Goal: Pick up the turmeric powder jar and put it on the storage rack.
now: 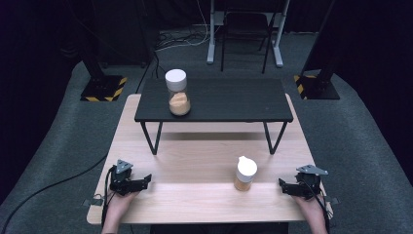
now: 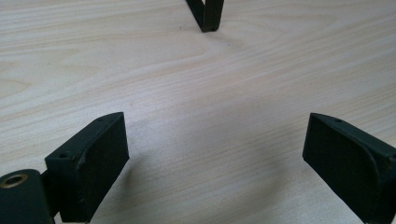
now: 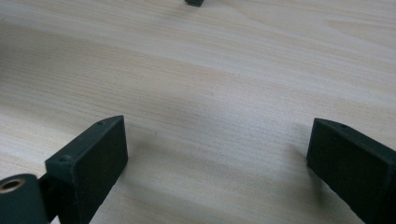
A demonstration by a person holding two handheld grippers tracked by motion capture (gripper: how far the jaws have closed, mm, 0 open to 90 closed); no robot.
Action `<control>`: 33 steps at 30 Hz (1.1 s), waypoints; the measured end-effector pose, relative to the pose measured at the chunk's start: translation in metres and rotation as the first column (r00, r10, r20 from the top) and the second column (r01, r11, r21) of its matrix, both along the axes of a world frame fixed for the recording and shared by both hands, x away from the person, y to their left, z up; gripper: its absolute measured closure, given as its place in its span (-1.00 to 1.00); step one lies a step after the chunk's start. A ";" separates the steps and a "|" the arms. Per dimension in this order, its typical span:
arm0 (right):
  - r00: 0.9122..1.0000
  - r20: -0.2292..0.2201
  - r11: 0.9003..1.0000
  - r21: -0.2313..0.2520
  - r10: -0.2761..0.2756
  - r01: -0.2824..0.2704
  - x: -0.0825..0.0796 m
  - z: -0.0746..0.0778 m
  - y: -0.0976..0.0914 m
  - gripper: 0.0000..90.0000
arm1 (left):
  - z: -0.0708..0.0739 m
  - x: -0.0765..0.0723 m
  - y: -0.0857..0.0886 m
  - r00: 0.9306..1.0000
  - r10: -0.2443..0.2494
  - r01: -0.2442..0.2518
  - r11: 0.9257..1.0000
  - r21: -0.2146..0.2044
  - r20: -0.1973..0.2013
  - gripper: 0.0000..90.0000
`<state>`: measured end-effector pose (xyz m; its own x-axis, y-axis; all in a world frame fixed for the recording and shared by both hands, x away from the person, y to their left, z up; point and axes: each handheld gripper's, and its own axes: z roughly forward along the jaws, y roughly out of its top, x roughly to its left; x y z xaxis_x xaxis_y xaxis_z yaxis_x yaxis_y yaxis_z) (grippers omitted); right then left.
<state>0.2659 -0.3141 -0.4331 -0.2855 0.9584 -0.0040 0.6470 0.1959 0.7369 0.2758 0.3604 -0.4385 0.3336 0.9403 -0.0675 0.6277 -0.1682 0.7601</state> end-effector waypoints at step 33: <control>0.998 0.067 0.996 0.084 0.016 -0.021 -0.019 0.015 -0.011 -0.79 | 0.001 0.005 -0.013 1.000 0.011 -0.009 0.998 0.070 -0.025 -0.91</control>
<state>0.2469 -0.3249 -0.4182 -0.3049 0.9507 0.0574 0.5933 0.1425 0.7923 0.2808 0.3477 -0.4377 0.3236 0.9462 -0.0103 0.6486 -0.2139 0.7305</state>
